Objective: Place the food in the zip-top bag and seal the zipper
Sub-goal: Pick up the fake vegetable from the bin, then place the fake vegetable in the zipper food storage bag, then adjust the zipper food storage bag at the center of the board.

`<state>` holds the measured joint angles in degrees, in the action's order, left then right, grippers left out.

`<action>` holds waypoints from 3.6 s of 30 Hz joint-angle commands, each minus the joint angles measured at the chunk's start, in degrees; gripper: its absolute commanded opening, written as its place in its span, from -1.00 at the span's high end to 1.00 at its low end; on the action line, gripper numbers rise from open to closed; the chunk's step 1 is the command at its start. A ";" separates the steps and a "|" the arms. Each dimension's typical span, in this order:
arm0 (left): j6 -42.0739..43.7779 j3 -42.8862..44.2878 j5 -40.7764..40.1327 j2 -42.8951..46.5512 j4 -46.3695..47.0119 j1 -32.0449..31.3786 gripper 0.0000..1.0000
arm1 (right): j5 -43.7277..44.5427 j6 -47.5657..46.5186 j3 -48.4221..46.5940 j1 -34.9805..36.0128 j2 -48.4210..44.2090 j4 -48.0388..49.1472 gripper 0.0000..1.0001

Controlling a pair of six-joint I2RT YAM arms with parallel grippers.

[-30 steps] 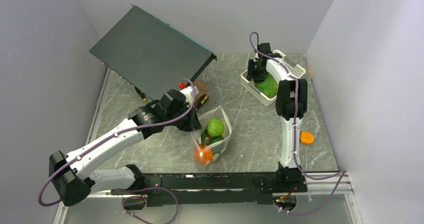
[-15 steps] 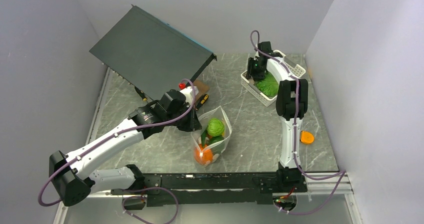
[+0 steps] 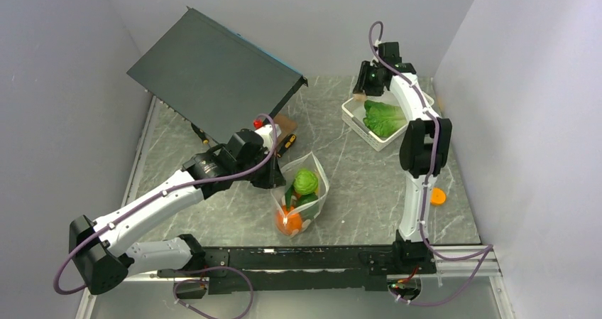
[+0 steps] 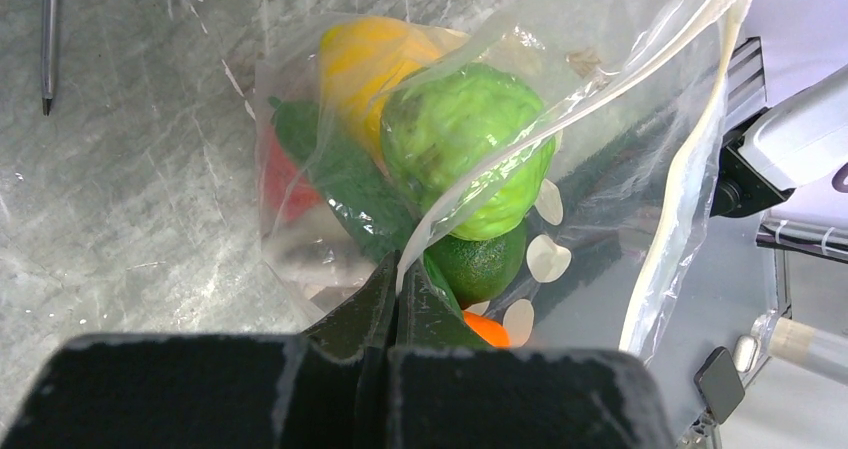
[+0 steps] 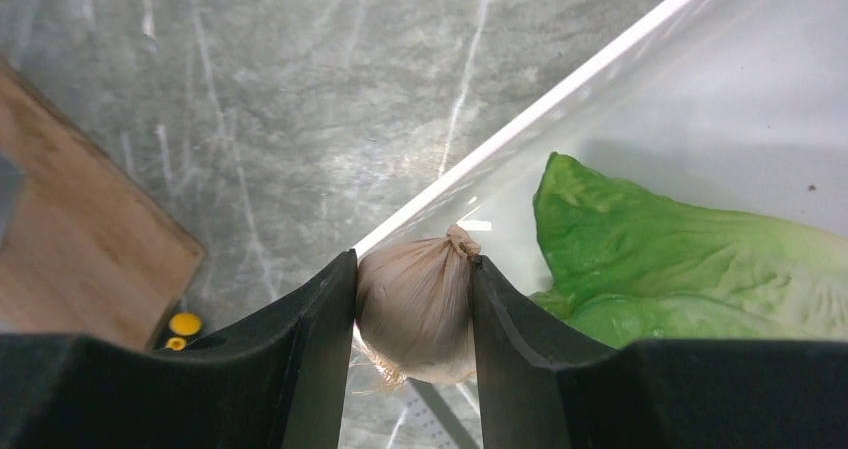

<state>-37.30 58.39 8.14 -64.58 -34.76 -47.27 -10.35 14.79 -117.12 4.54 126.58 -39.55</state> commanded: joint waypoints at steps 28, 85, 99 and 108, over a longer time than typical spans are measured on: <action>-2.54 -4.12 -1.10 4.81 8.49 0.14 1.00 | -5.62 11.87 42.92 37.51 -62.15 10.29 0.89; -15.17 -9.23 -6.17 11.61 15.60 0.10 1.00 | 88.87 67.06 34.18 104.29 -36.34 -38.17 -0.57; -15.40 -9.56 -5.73 12.75 14.78 0.11 1.00 | 76.35 35.76 41.73 97.07 -42.21 -8.50 0.56; -10.04 -3.81 -4.73 14.09 6.75 0.10 0.26 | 32.41 -0.43 65.26 85.60 -65.89 30.63 1.00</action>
<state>-50.22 50.02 2.70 -52.95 -26.24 -47.27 43.27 33.04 -54.06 92.49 64.97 -25.89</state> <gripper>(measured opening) 0.255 0.080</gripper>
